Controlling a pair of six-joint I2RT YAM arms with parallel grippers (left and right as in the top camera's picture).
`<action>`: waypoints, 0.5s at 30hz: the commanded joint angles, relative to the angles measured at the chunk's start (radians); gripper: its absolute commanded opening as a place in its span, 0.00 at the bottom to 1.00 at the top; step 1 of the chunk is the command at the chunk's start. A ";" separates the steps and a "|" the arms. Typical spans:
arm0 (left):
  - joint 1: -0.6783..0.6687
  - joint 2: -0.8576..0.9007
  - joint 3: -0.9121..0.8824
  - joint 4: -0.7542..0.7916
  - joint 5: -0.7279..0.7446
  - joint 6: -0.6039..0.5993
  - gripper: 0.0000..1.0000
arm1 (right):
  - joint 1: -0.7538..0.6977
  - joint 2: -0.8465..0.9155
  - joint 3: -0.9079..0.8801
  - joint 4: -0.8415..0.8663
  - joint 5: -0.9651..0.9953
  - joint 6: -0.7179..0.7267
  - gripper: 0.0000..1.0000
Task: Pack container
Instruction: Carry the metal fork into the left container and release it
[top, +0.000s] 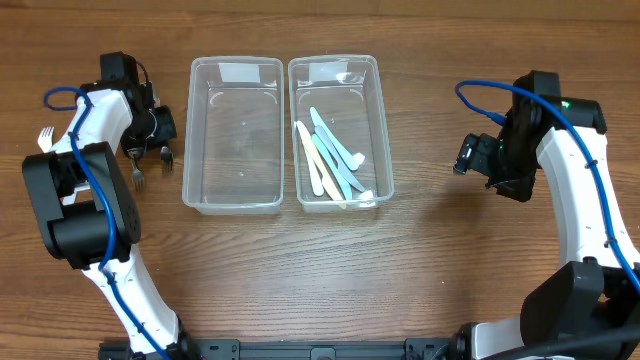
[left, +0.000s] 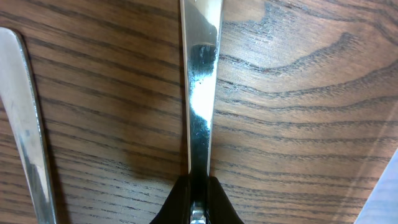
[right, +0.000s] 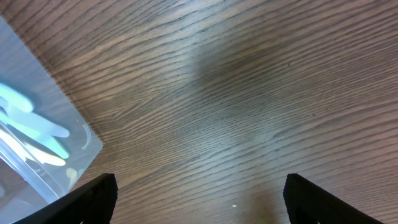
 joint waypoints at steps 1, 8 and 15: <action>-0.007 0.034 0.048 -0.052 0.018 -0.003 0.04 | 0.003 -0.013 -0.003 0.005 0.001 -0.008 0.88; -0.038 -0.087 0.357 -0.346 -0.017 0.003 0.04 | 0.003 -0.013 -0.003 0.005 0.001 -0.008 0.88; -0.293 -0.319 0.468 -0.470 -0.073 -0.006 0.04 | 0.003 -0.013 -0.003 0.005 0.000 -0.008 0.88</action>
